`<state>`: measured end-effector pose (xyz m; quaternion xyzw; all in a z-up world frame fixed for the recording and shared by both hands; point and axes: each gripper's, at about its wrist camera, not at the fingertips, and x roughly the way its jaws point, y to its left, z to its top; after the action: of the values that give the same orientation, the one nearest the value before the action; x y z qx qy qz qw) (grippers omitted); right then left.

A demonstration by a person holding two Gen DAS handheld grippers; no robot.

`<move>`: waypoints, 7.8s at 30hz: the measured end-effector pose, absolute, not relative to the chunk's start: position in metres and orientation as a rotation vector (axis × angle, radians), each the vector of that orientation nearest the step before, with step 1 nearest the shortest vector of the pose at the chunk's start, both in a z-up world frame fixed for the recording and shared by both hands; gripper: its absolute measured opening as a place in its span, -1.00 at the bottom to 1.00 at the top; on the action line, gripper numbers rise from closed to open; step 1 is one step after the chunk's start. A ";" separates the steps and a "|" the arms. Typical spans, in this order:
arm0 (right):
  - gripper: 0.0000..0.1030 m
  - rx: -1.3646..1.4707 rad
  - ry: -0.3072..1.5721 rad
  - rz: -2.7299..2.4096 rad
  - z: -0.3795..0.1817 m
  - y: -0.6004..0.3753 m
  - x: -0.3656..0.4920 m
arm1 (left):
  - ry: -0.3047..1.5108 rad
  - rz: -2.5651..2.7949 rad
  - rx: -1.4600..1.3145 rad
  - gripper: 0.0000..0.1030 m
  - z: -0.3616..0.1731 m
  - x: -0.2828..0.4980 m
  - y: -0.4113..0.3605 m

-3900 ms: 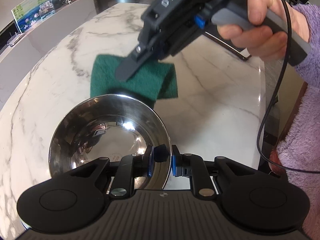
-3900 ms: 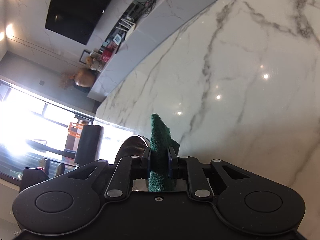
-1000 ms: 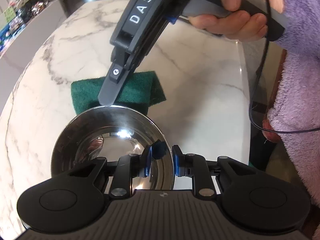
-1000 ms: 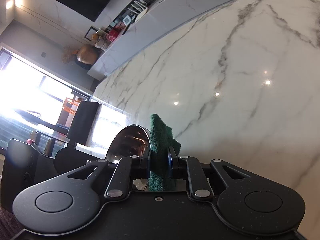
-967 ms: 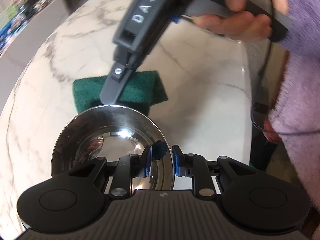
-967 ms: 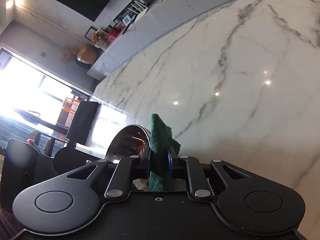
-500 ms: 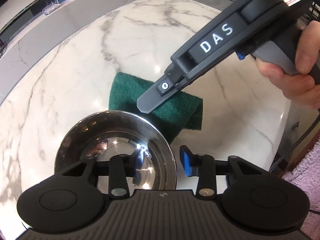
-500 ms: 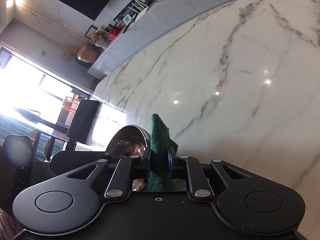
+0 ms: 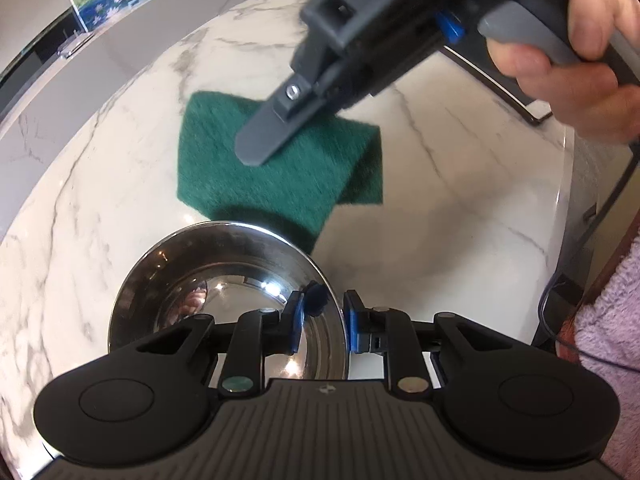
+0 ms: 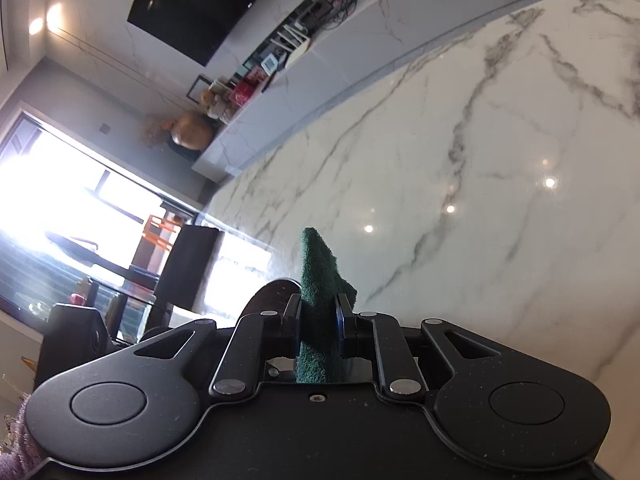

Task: Clean bowl
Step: 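Scrub the bowl's outer wall with the right gripper's pad while the left gripper holds it, then rub the pad along the bowl's outside with the right gripper while the left holds it, then continue scrubbing the bowl's outer wall with the right gripper's pad while the left holds it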

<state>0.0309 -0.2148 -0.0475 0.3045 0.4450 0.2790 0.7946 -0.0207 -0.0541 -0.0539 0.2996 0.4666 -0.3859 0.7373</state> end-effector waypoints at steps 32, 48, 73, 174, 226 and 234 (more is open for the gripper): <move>-0.71 0.590 1.040 0.593 -0.062 -0.202 0.036 | 0.939 -1.063 0.799 -0.62 -0.057 -0.040 -0.046; -0.72 0.588 1.049 0.574 -0.064 -0.201 0.034 | 1.014 -0.631 0.525 -0.56 -0.051 -0.036 -0.060; -0.72 0.636 0.979 0.571 -0.055 -0.218 0.032 | 0.907 -0.935 0.810 -0.68 -0.070 -0.042 -0.056; -0.71 0.623 0.998 0.545 -0.057 -0.223 0.034 | 0.884 -0.991 0.977 -0.76 -0.076 -0.053 -0.097; -0.71 0.629 0.988 0.549 -0.055 -0.227 0.035 | 0.886 -0.960 0.934 -0.70 -0.068 -0.047 -0.090; -0.71 0.612 0.997 0.546 -0.055 -0.223 0.033 | 0.882 -0.963 0.936 -0.70 -0.068 -0.044 -0.088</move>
<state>0.0335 -0.2229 -0.0548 0.2850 0.4647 0.2545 0.7988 -0.0442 -0.0878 -0.0677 0.4193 0.3952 -0.4314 0.6942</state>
